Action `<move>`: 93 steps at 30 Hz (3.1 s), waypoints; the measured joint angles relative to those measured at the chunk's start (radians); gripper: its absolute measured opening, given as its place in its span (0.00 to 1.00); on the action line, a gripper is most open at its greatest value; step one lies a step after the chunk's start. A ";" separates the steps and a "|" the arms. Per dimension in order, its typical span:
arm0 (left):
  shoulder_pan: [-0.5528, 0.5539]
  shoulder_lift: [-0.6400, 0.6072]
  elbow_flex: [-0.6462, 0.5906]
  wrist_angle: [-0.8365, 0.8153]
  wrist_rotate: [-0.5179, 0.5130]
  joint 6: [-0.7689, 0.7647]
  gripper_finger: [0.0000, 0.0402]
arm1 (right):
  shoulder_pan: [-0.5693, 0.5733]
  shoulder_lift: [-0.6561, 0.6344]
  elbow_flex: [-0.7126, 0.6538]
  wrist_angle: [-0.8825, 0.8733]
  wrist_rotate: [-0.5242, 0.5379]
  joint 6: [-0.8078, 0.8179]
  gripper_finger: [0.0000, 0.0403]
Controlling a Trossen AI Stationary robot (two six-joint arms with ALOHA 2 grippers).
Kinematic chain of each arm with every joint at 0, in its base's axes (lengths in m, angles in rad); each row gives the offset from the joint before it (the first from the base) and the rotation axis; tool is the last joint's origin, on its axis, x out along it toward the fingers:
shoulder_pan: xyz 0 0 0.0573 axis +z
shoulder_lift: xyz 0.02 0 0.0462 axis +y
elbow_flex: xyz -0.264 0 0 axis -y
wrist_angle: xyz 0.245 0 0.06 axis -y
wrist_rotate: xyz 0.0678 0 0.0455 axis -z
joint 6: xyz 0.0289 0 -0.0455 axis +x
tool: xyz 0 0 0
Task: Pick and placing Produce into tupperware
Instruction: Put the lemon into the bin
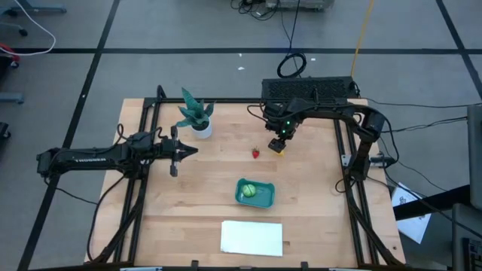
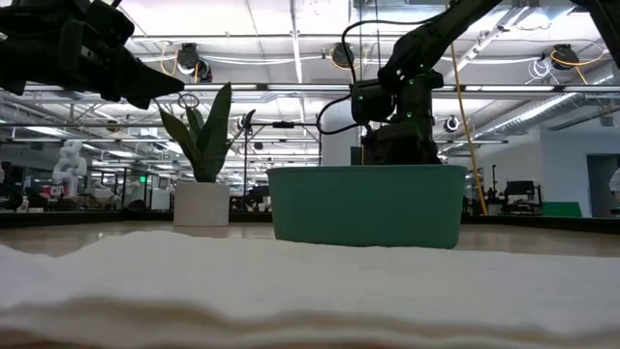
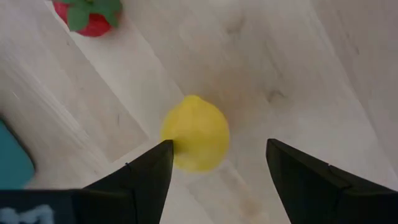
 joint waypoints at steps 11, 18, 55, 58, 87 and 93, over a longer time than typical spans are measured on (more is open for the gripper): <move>0.000 0.000 0.000 -0.006 0.000 0.001 0.06 | 0.007 0.000 -0.034 0.047 -0.019 0.010 0.62; 0.000 0.000 0.000 -0.007 0.000 0.006 0.06 | 0.011 0.000 -0.143 0.140 -0.018 0.018 0.62; 0.000 0.000 0.000 -0.019 -0.015 0.008 0.06 | 0.017 -0.002 -0.143 0.213 0.010 -0.083 0.62; 0.000 0.000 0.000 -0.020 -0.018 0.008 0.06 | 0.031 -0.002 -0.143 0.203 0.008 -0.121 0.62; 0.000 0.000 0.000 -0.021 -0.018 0.007 0.06 | 0.033 -0.004 -0.142 0.222 0.010 -0.113 0.51; 0.000 0.000 0.000 -0.021 -0.019 0.007 0.06 | 0.033 -0.004 -0.142 0.216 0.010 -0.109 0.51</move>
